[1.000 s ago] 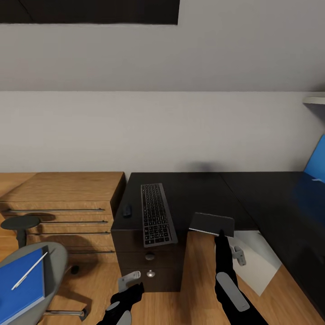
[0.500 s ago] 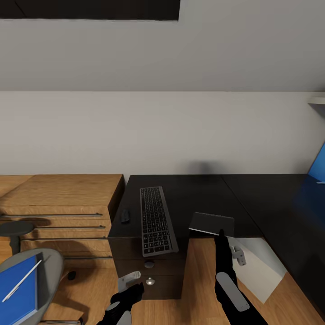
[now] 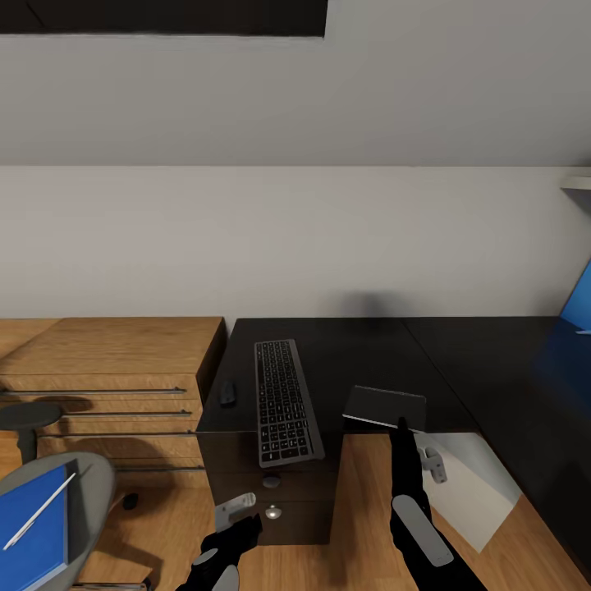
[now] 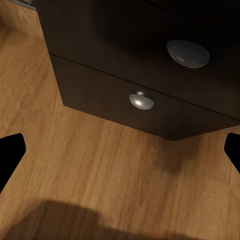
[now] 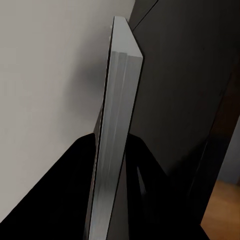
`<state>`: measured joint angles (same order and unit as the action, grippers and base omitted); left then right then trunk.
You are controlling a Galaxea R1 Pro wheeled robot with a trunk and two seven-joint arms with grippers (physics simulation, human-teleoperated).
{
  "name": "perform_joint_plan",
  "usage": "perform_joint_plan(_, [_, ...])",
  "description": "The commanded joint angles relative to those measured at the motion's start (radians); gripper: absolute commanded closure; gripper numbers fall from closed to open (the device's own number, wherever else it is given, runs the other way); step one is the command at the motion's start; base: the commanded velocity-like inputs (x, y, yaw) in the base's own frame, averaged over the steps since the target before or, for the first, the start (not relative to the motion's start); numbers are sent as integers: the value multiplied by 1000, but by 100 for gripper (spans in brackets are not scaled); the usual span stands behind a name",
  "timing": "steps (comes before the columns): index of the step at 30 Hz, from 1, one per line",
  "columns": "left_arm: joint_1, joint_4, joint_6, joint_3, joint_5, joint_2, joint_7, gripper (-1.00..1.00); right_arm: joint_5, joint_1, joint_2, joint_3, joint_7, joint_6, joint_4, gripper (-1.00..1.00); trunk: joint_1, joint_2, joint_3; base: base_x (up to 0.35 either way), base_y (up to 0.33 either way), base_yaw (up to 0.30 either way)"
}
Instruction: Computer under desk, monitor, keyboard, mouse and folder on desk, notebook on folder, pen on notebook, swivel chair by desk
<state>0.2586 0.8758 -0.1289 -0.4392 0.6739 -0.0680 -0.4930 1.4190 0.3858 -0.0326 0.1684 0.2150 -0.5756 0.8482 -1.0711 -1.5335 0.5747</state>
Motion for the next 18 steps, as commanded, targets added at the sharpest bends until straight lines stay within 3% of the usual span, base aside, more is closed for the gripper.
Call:
perform_joint_plan(1, [1,2,-3,-3,4,1,-7,-100,11,1,0,3,6,-5,0,100,0,-1,1,0,0,0])
perform_joint_plan(18, [1,2,-3,-3,5,1,-7,-100,9,1,0,4,3,-10,-1,100,0,-1,1,0,0,0])
